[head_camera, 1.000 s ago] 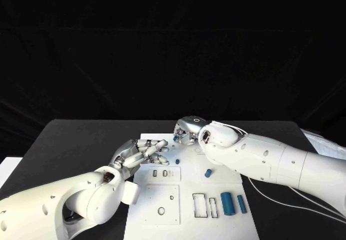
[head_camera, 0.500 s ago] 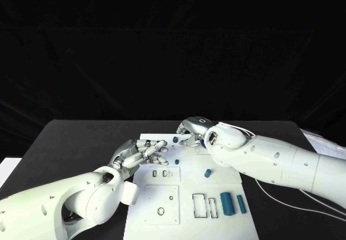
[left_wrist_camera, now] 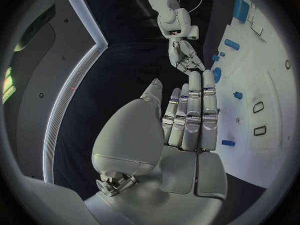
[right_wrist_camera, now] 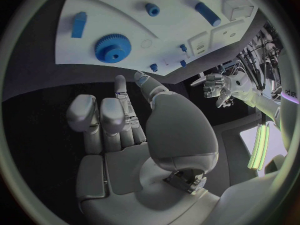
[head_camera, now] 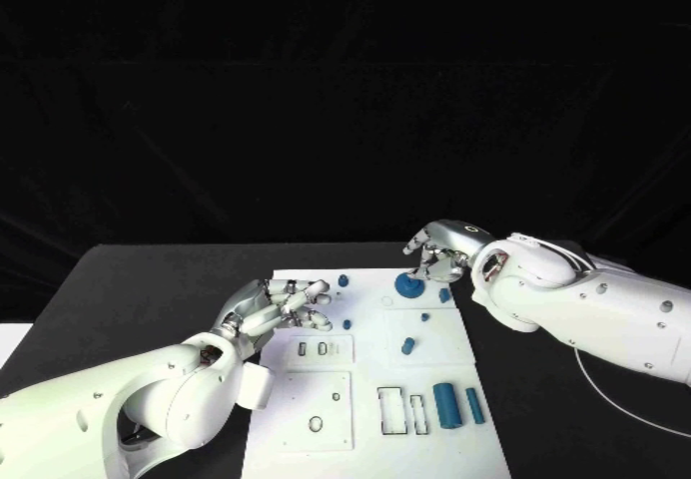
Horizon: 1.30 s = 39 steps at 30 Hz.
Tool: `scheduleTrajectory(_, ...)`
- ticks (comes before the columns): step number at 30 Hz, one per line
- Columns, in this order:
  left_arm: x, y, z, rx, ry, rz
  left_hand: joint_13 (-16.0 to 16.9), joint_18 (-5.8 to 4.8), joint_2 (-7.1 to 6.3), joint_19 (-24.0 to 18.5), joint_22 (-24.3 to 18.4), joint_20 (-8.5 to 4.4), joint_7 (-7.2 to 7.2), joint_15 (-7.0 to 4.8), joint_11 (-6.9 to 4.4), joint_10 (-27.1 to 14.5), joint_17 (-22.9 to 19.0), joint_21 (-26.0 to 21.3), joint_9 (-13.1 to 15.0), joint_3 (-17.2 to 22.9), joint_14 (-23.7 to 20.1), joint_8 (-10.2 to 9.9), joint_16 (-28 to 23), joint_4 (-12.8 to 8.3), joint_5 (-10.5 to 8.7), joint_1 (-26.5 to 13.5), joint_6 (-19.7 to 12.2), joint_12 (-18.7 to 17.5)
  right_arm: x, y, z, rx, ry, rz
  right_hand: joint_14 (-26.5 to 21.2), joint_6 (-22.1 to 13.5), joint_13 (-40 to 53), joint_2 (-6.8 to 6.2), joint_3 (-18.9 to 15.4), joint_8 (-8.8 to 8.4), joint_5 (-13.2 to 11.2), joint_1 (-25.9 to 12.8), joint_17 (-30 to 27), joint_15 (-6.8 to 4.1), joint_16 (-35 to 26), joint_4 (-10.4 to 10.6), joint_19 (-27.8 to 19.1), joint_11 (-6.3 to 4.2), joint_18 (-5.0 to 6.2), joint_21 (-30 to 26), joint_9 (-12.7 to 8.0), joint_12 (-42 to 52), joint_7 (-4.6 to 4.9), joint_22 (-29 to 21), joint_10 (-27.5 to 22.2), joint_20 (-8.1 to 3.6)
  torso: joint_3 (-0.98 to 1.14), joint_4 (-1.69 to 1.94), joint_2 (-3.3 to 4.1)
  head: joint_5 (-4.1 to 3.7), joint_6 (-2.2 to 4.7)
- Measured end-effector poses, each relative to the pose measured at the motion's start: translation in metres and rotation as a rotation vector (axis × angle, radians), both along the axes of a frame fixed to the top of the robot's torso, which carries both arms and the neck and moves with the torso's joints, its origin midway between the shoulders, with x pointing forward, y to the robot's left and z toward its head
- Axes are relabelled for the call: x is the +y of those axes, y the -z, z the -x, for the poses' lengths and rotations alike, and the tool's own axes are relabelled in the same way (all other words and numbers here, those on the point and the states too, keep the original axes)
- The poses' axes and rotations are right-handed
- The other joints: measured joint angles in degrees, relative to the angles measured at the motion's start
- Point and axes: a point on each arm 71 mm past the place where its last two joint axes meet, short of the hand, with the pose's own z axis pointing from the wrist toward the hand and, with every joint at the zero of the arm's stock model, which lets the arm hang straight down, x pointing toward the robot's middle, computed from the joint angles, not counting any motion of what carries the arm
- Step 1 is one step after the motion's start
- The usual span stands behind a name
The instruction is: Assemble the parts on the task board
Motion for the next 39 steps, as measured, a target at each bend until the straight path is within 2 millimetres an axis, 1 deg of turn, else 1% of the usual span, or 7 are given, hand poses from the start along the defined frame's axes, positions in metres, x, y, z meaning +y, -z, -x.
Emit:
scheduleTrajectory(1, 0.0, 0.0, 0.0, 0.0, 0.0, 0.0, 0.0, 0.0, 0.0, 0.0, 0.0, 0.0, 0.0, 0.0, 0.0, 0.0, 0.0, 0.0, 0.0, 0.0, 0.0, 0.0, 0.0, 0.0, 0.0, 0.0, 0.0, 0.0, -0.003, 0.0, 0.0, 0.011, 0.011, -0.005, 0.0, -0.23, 1.55, -0.11, -0.98, 0.0, 0.0, 0.11, 1.79, 0.0, 1.45, 0.39, 0.77, -0.26, -0.72, 0.89, 0.03, 1.55, -0.13, 1.51, 0.26, -0.17, 0.03, -0.07, -0.02, -0.01, 0.01)
scheduleTrajectory(3, 0.0, 0.0, 0.0, 0.0, -0.001, 0.0, 0.0, 0.0, 0.0, 0.0, 0.0, 0.0, 0.0, 0.0, 0.0, 0.0, 0.0, 0.0, 0.0, 0.0, 0.0, 0.0, 0.0, 0.0, 0.0, 0.0, 0.0, 0.0, -0.008, 0.002, 0.0, 0.035, 0.032, -0.012, 0.0, -0.5, 6.2, -0.3, -3.29, 0.0, 0.04, 0.36, 6.02, 0.0, 4.79, 1.47, 2.09, -0.44, -0.79, 2.63, 0.09, 5.96, -0.06, 4.44, 0.14, -0.27, 0.07, -0.14, -0.03, -0.03, 0.03)
scheduleTrajectory(4, 0.0, 0.0, 0.0, 0.0, -0.001, -0.001, 0.0, 0.0, 0.0, 0.0, 0.0, 0.0, 0.0, 0.0, 0.0, 0.0, 0.0, 0.0, 0.0, 0.0, 0.0, 0.0, 0.0, 0.0, 0.0, 0.0, 0.0, 0.0, -0.01, 0.002, -0.001, 0.046, 0.039, -0.014, 0.0, -0.83, 11.2, 0.33, -4.97, 0.0, 0.45, 1.71, 7.88, 0.0, 6.45, 2.44, 2.39, -0.37, -0.84, 3.41, 0.16, 9.96, -0.01, 5.6, -2.91, -0.15, 0.1, -0.14, -0.03, -0.08, 0.04)
scheduleTrajectory(5, 0.001, 0.0, -0.001, 0.0, -0.002, -0.001, 0.0, 0.0, 0.0, 0.0, 0.0, 0.0, 0.0, 0.0, 0.0, 0.0, 0.03, 0.0, 0.0, 0.0, 0.0, 0.0, 0.0, 0.0, 0.0, 0.0, 0.0, 0.0, -0.011, 0.003, -0.001, 0.056, 0.045, -0.015, 0.0, -1.07, 15.27, 0.94, -6.48, 0.0, 0.58, 2.51, 9.38, 0.0, 7.73, 3.41, 2.51, -0.12, -1.58, 4.01, 0.22, 13.42, 0.11, 6.52, -5.08, -0.03, 0.1, -0.15, -0.03, -0.13, 0.04)
scheduleTrajectory(12, 0.001, 0.001, -0.002, 0.001, -0.003, -0.002, -0.01, 0.0, 0.0, 0.0, -0.01, 0.0, 0.0, 0.0, 0.0, 0.0, 0.04, 0.0, 0.0, 0.0, 0.0, 0.0, 0.0, 0.0, 0.0, 0.0, 0.0, 0.0, -0.01, 0.008, -0.008, 0.112, 0.076, -0.014, 0.0, -0.88, 27.49, 1.74, -9.41, 0.0, 0.58, 3.9, 13.06, 0.0, 10.23, 6.0, 2.78, 0.16, -1.61, 4.93, 0.24, 23.53, 0.35, 8.46, -6.51, 0.25, 0.04, -0.11, -0.01, -0.36, 0.08)
scheduleTrajectory(24, 0.001, 0.001, -0.002, 0.002, -0.002, -0.002, -0.01, 0.0, 0.0, 0.0, 0.02, 0.0, 0.0, 0.0, 0.0, 0.0, 0.17, 0.0, 0.0, 0.0, 0.0, 0.0, 0.0, 0.0, 0.0, 0.0, 0.0, 0.0, 0.005, 0.018, -0.016, 0.166, 0.068, 0.001, 0.0, 0.45, 34.86, 2.92, -10.12, 0.35, 0.76, 5.08, 15.15, 0.01, 11.74, 6.71, 3.12, 0.07, -1.6, 5.59, 0.48, 29.79, 0.06, 9.55, -5.64, 0.32, 0.01, 0.02, 0.05, -0.45, -0.14)
scheduleTrajectory(39, 0.001, 0.002, -0.003, 0.002, 0.0, -0.001, 0.03, 0.0, 0.0, 0.0, 0.04, 0.0, 0.0, 0.0, 0.0, 0.0, 0.18, 0.0, 0.0, 0.0, 0.0, 0.0, 0.0, 0.0, 0.0, 0.0, 0.0, 0.0, 0.009, 0.032, -0.018, 0.198, 0.056, 0.055, 0.0, 2.32, 41.42, 3.46, -10.51, 1.01, 0.89, 6.05, 17.58, 0.01, 13.15, 6.79, 3.61, -0.14, -1.6, 6.21, 0.62, 35.45, -0.19, 11.03, -4.13, 0.24, 0.06, -0.01, 0.07, -0.3, -0.39)
